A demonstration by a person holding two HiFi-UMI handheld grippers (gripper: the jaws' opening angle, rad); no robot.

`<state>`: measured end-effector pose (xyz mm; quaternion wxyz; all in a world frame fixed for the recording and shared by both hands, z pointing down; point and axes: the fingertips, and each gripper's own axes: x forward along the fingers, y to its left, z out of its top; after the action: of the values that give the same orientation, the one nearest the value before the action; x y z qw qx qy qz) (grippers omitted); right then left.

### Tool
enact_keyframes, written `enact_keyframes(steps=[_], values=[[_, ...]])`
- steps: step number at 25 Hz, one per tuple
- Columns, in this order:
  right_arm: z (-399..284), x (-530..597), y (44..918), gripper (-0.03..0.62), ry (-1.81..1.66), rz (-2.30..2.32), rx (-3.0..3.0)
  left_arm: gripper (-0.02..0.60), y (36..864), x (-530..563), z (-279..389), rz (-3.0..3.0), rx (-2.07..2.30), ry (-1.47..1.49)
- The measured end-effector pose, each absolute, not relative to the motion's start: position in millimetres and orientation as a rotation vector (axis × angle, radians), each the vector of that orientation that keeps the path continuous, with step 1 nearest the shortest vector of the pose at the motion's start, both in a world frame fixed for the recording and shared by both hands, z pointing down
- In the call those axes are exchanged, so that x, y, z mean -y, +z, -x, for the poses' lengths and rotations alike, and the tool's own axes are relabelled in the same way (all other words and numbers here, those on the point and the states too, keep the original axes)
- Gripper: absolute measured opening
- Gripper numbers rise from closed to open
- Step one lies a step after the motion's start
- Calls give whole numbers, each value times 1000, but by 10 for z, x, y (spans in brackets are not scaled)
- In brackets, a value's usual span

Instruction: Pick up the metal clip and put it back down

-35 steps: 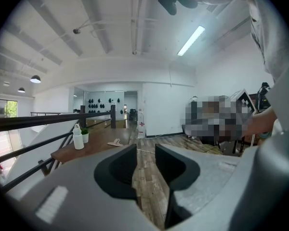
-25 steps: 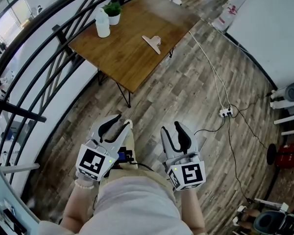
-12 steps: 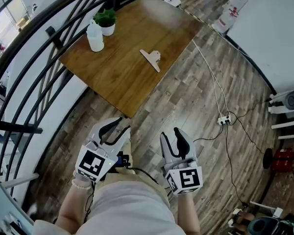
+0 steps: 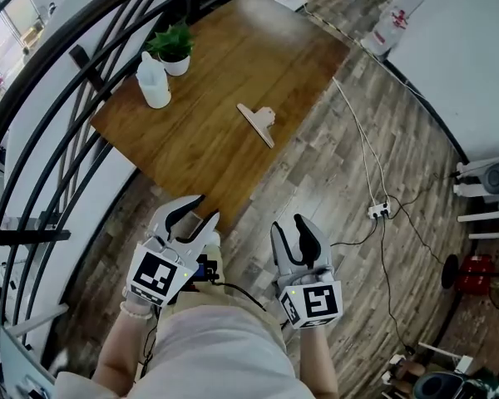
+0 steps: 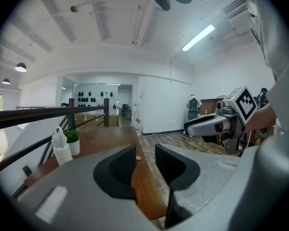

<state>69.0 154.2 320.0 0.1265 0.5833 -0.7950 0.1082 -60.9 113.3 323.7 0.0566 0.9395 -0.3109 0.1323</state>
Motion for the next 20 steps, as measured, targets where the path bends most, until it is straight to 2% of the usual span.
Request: enact_keyframes(steps=[20], values=[[-698, -794, 3368, 179, 385, -1724, 2247, 119, 3360, -279, 603, -2852, 895, 428]])
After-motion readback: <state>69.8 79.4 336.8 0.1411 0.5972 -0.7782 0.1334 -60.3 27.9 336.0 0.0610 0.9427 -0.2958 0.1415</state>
